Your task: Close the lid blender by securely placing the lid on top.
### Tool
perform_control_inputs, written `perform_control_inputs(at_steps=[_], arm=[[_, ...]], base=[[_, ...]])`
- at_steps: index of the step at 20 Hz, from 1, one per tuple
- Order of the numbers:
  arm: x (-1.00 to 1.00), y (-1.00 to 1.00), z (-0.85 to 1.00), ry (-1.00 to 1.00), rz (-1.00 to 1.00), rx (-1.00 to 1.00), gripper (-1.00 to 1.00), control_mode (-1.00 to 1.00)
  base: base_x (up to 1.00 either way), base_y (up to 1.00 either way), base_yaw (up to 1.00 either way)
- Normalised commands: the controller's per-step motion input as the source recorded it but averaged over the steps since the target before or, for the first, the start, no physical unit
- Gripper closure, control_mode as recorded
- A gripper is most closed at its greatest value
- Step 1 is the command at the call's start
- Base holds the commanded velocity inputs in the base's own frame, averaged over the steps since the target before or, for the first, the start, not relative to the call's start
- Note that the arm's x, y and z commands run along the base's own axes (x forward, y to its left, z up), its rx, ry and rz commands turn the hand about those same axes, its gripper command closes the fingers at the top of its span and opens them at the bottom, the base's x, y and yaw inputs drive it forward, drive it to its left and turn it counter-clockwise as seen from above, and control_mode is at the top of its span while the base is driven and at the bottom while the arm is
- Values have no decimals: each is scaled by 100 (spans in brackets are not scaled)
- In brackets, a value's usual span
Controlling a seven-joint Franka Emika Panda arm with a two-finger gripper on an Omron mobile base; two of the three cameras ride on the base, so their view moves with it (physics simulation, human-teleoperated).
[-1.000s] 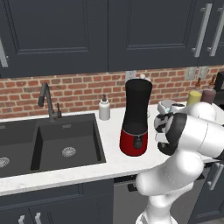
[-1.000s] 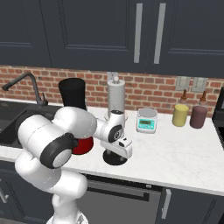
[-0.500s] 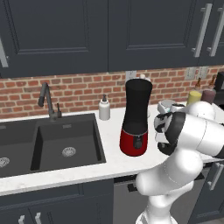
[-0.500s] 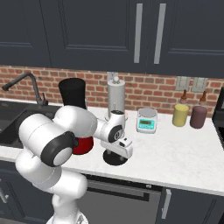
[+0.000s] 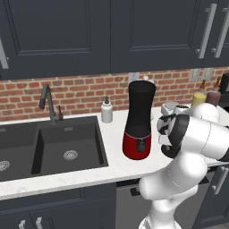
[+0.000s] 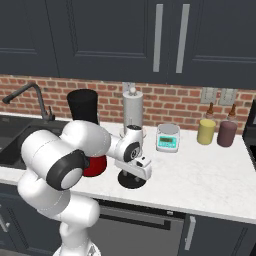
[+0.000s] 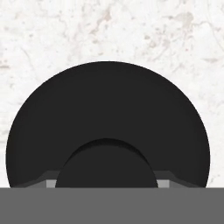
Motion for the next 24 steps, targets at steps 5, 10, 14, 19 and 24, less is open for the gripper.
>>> perform_control_inputs(at_steps=[5, 10, 14, 19, 24], arm=[[0, 0, 0, 0, 0, 0, 100, -100], [-15, -7, 19, -8, 0, 6, 100, -100], [-39, -18, 76, -33, 0, 19, 100, -100], [-37, -15, 99, -39, 0, 17, 100, -100], [-27, -7, 100, -40, -2, 16, 100, -100]], base=[[0, 0, 0], [0, 0, 0], [0, 0, 0], [0, 0, 0], [0, 0, 0]])
